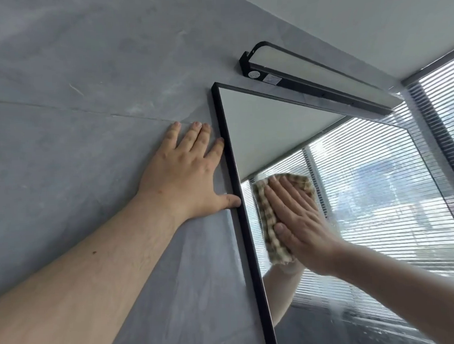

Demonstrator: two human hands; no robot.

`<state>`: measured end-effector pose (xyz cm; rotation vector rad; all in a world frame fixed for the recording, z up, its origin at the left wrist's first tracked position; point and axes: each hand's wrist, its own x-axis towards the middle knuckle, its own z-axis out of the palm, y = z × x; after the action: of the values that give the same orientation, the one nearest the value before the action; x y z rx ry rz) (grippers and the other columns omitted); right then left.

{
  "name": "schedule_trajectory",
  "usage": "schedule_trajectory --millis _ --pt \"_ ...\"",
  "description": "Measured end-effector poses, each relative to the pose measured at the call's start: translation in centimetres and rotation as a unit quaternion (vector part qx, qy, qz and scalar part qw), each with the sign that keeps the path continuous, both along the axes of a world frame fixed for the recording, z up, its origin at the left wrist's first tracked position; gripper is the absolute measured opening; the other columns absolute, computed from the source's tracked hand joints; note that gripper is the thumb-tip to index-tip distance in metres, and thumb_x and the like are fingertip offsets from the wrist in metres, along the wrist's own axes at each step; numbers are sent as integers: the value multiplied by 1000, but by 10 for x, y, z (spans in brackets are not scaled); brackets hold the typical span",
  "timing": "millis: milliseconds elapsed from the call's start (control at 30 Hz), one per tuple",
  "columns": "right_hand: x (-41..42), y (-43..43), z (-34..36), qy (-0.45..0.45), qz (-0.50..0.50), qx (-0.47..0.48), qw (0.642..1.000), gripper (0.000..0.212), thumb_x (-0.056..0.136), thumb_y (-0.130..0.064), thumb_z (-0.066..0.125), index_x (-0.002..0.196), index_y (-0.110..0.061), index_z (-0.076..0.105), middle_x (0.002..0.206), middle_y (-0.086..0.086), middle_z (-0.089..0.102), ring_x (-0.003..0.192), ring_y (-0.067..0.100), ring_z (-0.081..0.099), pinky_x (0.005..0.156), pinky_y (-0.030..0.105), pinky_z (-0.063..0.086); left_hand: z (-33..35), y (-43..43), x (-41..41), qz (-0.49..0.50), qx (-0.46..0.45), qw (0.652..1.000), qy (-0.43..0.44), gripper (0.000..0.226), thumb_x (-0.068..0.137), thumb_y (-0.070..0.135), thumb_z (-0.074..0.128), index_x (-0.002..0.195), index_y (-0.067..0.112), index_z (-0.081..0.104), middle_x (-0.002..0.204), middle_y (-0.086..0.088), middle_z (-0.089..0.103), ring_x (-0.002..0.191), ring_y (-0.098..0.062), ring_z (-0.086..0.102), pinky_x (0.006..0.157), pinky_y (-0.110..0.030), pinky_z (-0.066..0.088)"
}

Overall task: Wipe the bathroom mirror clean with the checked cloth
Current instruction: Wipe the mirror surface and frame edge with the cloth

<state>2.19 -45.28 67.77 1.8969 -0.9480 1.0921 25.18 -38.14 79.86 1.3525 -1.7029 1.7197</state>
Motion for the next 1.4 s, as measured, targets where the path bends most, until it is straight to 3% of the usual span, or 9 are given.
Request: schedule_trajectory --millis 200,333,533,667,867,1033,1200,1400 --pt "9 6 6 0 37 -10 999 59 102 -46 15 155 -35 -9 165 -13 -10 153 12 -11 123 32 -7 0 0 0 2 -5 1000 -2 119 70 97 13 159 20 -5 167 -14 -8 154 -26 -9 123 -52 -6" --pt "29 10 56 -35 37 -24 998 58 98 -53 9 151 -39 -10 157 -22 -18 149 4 -19 116 19 -17 0 -2 0 -7 -12 1000 -4 119 70 97 14 159 20 -3 167 -14 -6 154 -27 -8 123 -52 -4" --pt "57 15 156 -128 46 -14 991 55 108 -41 20 158 -32 0 166 -11 -6 152 10 -11 118 26 -10 1 -3 -1 -5 -13 1000 -3 116 70 96 14 159 22 -1 167 -13 -5 154 -26 -9 123 -52 -3" --pt "58 16 170 -137 55 -5 989 54 108 -39 21 158 -31 2 167 -9 -4 152 12 -10 118 26 -8 0 -2 -1 -8 -18 1000 -6 117 68 95 12 159 22 2 167 -13 -1 154 -27 -5 123 -52 -2" --pt "56 17 124 -127 57 -14 990 54 108 -41 21 158 -34 2 166 -11 -4 152 9 -10 117 24 -9 0 -1 -1 -7 -21 1000 -2 118 66 95 12 159 23 2 167 -12 -2 154 -26 -5 123 -51 -2" --pt "47 15 48 -103 51 -8 993 60 99 -53 12 155 -39 -2 160 -21 -11 151 5 -14 111 13 -19 0 -2 0 -17 -27 999 -4 120 64 95 7 159 21 5 167 -13 3 155 -26 -1 123 -51 -1" --pt "42 18 -40 -69 42 13 997 58 102 -53 9 156 -35 -6 165 -13 -8 153 11 -9 122 28 -7 0 0 -1 -8 -25 1000 -5 121 66 97 10 159 21 3 167 -13 0 155 -25 -3 123 -51 -1" --pt "41 20 -118 -56 37 16 998 59 106 -45 12 160 -22 2 168 -2 2 154 23 4 122 37 6 0 -1 1 -6 -28 1000 -6 122 65 98 6 159 22 3 167 -12 0 155 -25 -3 123 -51 0"
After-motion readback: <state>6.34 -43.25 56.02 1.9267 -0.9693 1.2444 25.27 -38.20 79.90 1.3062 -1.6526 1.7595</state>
